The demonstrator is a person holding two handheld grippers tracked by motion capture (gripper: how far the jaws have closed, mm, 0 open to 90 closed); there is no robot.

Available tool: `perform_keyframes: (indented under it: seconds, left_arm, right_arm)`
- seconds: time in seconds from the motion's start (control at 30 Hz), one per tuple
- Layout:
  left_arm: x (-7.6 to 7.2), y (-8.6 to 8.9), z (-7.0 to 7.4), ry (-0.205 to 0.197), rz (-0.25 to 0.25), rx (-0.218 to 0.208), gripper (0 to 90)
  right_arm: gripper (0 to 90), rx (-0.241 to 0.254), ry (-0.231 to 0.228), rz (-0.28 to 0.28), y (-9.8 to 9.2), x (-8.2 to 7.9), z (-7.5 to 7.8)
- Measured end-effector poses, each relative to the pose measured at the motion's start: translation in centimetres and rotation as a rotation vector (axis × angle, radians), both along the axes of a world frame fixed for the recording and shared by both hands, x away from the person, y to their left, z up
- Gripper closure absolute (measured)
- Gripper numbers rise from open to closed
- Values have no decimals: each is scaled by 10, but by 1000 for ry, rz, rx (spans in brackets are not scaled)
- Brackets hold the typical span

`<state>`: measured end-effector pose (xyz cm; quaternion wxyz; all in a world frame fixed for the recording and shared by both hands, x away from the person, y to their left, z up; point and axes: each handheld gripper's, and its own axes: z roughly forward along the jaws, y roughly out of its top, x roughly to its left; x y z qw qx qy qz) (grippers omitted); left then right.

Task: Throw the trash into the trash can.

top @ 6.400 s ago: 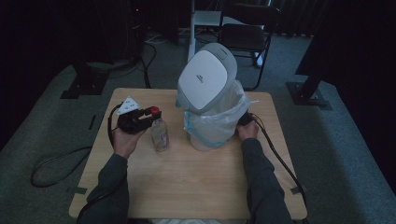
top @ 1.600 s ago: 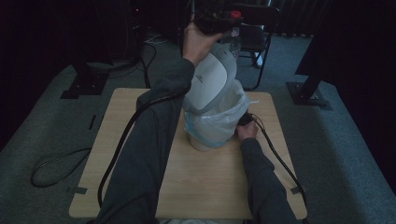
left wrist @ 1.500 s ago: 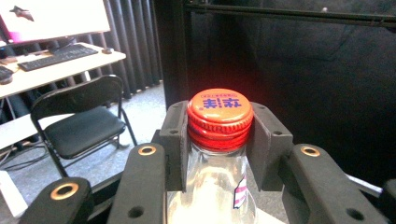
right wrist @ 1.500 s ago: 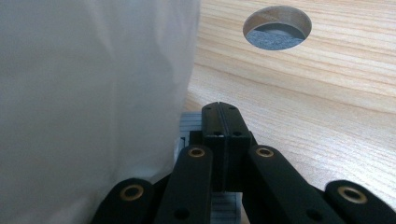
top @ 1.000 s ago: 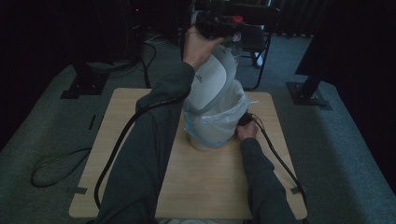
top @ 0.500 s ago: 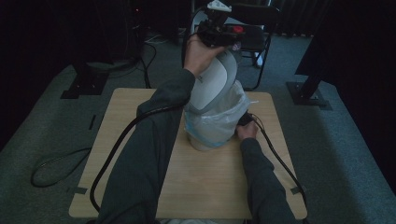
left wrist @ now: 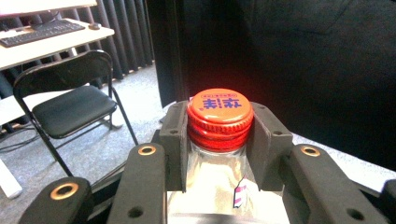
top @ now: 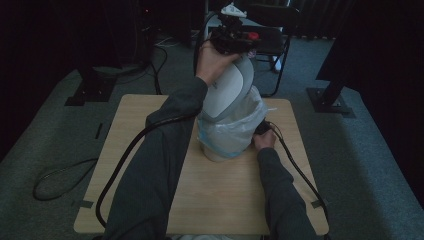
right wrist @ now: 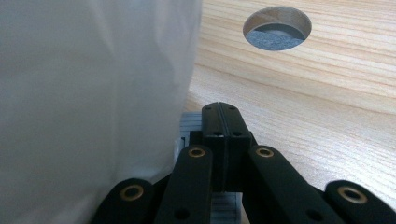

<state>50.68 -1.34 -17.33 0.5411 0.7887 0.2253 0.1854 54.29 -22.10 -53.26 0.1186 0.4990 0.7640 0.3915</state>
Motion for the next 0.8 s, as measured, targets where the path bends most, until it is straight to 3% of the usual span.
perform_keyframes:
  seconds: [0.8]
  left_arm:
    - [0,5,-11,19,4,6,629]
  right_arm:
    - [900,1,-2,-3,1,0,0]
